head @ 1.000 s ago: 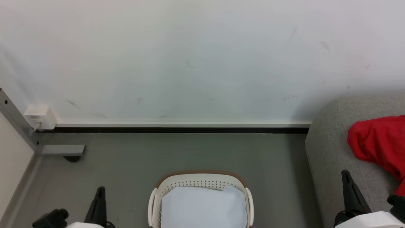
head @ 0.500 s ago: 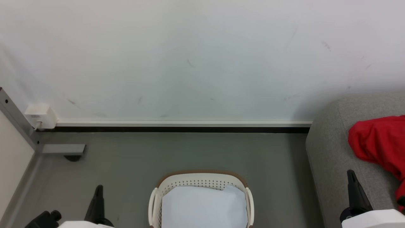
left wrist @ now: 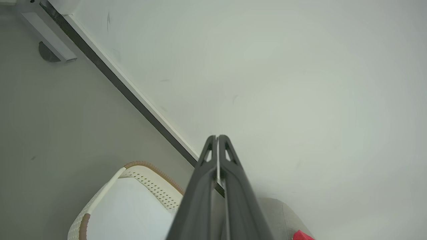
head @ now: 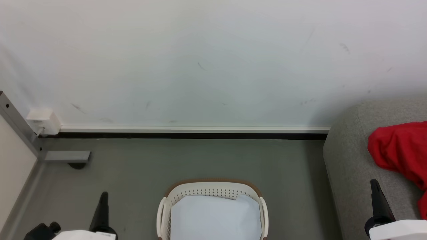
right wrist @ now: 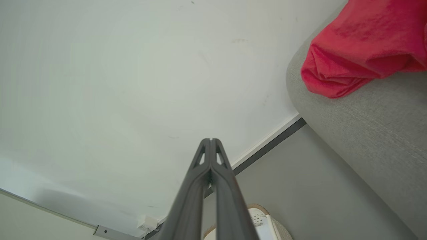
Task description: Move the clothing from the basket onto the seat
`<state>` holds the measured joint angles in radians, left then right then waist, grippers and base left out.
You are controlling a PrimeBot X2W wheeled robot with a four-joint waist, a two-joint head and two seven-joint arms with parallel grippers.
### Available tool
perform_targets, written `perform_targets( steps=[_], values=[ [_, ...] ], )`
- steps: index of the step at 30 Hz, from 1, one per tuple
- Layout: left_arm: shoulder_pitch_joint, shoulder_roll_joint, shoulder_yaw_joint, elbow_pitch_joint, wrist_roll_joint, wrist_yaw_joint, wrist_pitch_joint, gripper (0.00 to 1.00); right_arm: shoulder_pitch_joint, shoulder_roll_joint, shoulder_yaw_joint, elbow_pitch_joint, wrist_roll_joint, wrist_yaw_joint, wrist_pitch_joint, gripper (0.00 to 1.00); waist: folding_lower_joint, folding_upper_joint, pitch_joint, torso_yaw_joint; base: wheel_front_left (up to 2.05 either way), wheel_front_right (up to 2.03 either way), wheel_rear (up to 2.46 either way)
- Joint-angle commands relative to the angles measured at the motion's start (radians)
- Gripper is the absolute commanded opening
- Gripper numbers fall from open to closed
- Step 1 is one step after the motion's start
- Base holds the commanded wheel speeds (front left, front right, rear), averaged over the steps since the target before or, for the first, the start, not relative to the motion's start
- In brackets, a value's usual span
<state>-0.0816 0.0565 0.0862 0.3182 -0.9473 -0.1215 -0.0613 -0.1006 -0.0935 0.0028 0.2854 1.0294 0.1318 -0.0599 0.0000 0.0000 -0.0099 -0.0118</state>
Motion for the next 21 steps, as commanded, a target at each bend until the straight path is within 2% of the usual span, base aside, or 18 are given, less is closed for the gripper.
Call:
perform_targets(
  steps=[1, 21],
  values=[
    [-0.021, 0.005, 0.004, -0.015, -0.029, -0.003, 0.009, 0.0, -0.017, -0.001, -0.008, -0.016, 0.029, -0.001, 0.008, 0.0, 0.0, 0.0, 0.0, 0.0, 0.0, 0.0, 0.0],
    [-0.026, 0.002, 0.014, -0.035, -0.247, -0.006, 0.066, 0.0, -0.016, 0.014, -0.046, -0.025, 0.215, -0.001, 0.065, 0.0, 0.0, 0.0, 0.004, 0.003, 0.0, 0.0, 0.0]
  ],
)
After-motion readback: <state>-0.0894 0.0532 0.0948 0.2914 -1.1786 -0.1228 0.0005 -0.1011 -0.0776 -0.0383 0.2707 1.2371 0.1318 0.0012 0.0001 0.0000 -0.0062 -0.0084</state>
